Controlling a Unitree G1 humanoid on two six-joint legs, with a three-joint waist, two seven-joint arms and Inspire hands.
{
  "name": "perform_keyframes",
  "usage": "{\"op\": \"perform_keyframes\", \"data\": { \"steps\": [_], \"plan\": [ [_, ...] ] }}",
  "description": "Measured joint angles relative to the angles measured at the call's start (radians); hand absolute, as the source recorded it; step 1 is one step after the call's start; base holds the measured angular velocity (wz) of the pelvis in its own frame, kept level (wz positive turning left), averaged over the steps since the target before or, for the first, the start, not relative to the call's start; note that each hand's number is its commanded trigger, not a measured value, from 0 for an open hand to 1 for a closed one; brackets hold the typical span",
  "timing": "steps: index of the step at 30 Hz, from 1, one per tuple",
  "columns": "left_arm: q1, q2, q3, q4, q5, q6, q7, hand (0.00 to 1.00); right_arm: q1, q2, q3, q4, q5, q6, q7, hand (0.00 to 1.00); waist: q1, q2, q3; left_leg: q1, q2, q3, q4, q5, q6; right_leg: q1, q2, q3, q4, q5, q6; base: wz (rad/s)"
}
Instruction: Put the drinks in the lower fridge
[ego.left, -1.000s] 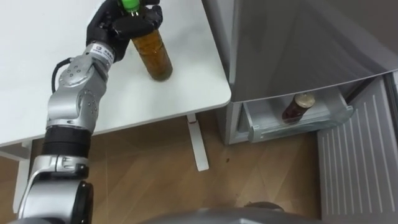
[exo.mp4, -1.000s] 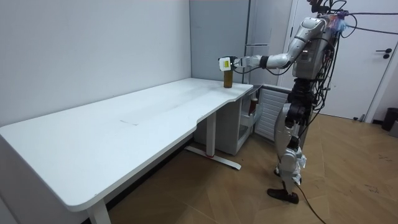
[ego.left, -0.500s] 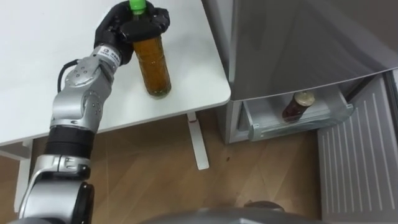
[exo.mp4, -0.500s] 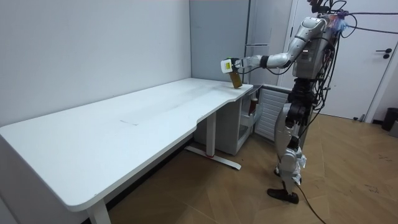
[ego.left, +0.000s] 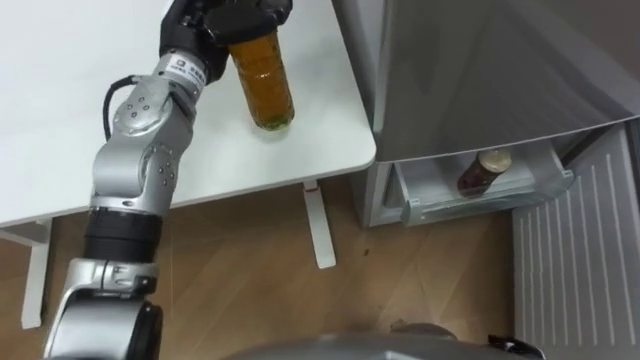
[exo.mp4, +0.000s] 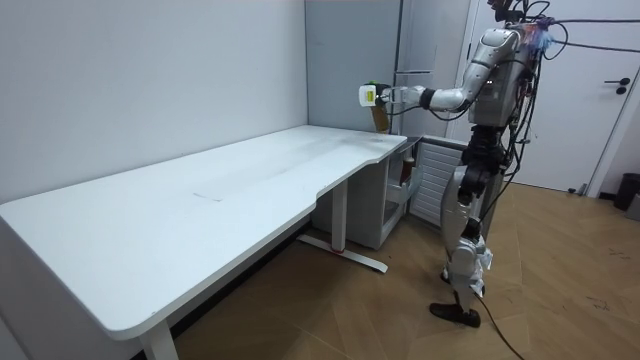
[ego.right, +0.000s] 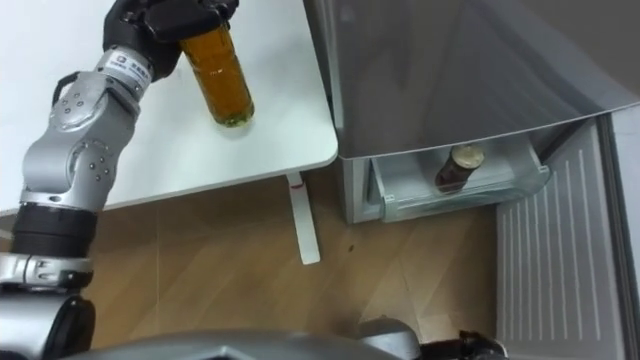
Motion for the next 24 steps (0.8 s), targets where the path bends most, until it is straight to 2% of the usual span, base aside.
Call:
{"op": "perform_keyframes", "data": {
  "steps": [2, 4, 6, 10, 12, 15, 17, 21, 24],
  "plan": [
    [0.022, 0.001, 0.0, -0.043, 0.0, 0.0, 0.006, 1.0, 0.0, -0.001, 0.015, -0.027, 0.0, 0.01, 0.004, 0.0, 0.009, -0.008, 0.0038, -0.003, -0.001, -0.002, 0.001, 0.0, 0.0, -0.002, -0.001, -0.001, 0.001, 0.0, 0.0, 0.02],
    [0.037, -0.004, -0.002, -0.075, -0.007, 0.0, 0.008, 1.0, -0.001, 0.004, 0.034, -0.069, 0.001, 0.009, 0.005, 0.0, 0.025, -0.017, 0.0025, -0.01, -0.001, -0.005, 0.007, 0.0, 0.0, -0.005, -0.002, 0.001, 0.0, 0.0, 0.0, 0.05],
    [0.054, -0.009, -0.012, -0.104, -0.024, 0.0, 0.009, 1.0, -0.013, 0.014, 0.058, -0.1, -0.01, 0.007, 0.005, 0.0, 0.033, -0.028, -0.0019, -0.018, -0.002, -0.012, 0.015, 0.0, 0.0, -0.003, -0.003, -0.008, 0.0, 0.0, 0.0, 0.13],
    [0.095, -0.018, -0.018, -0.142, -0.025, 0.0, 0.008, 1.0, -0.025, 0.029, 0.08, -0.141, -0.024, -0.005, 0.018, 0.0, 0.043, -0.027, -0.0047, -0.018, -0.003, -0.029, 0.018, 0.0, 0.0, 0.004, -0.004, -0.03, 0.0, 0.0, 0.0, 0.13],
    [0.117, -0.04, -0.021, -0.156, -0.028, 0.0, 0.007, 1.0, -0.026, 0.038, 0.092, -0.151, -0.021, -0.018, 0.04, 0.0, 0.058, -0.023, -0.008, -0.018, -0.002, -0.037, 0.02, 0.0, 0.0, 0.006, -0.004, -0.04, 0.0, 0.0, 0.0, 0.09],
    [0.141, -0.047, -0.021, -0.165, -0.037, -0.002, 0.007, 1.0, -0.025, 0.045, 0.097, -0.18, -0.02, -0.018, 0.051, 0.0, 0.068, -0.019, -0.0124, -0.017, -0.004, -0.047, 0.021, 0.001, -0.001, 0.013, -0.005, -0.051, 0.001, 0.0, 0.0, 0.09],
    [0.146, -0.048, -0.021, -0.165, -0.037, -0.002, 0.006, 1.0, -0.025, 0.045, 0.113, -0.195, -0.021, -0.02, 0.064, 0.0, 0.078, -0.024, -0.0153, -0.016, -0.003, -0.049, 0.024, 0.001, -0.001, 0.017, -0.006, -0.056, 0.001, 0.0, 0.0, 0.08],
    [0.153, -0.078, -0.025, -0.166, -0.038, -0.003, 0.0, 1.0, -0.025, 0.051, 0.146, -0.232, -0.021, -0.018, 0.093, 0.0, 0.1, -0.038, -0.0164, -0.004, -0.005, -0.062, 0.036, 0.001, -0.001, 0.041, -0.008, -0.073, 0.0, 0.0, 0.0, 0.11],
    [0.188, -0.081, -0.028, -0.188, -0.05, -0.006, -0.017, 1.0, -0.027, 0.066, 0.152, -0.271, -0.023, -0.017, 0.114, 0.0, 0.113, -0.04, -0.0164, -0.004, -0.004, -0.062, 0.04, 0.001, -0.001, 0.045, -0.009, -0.079, 0.0, 0.0, 0.0, 0.05]
  ]
}}
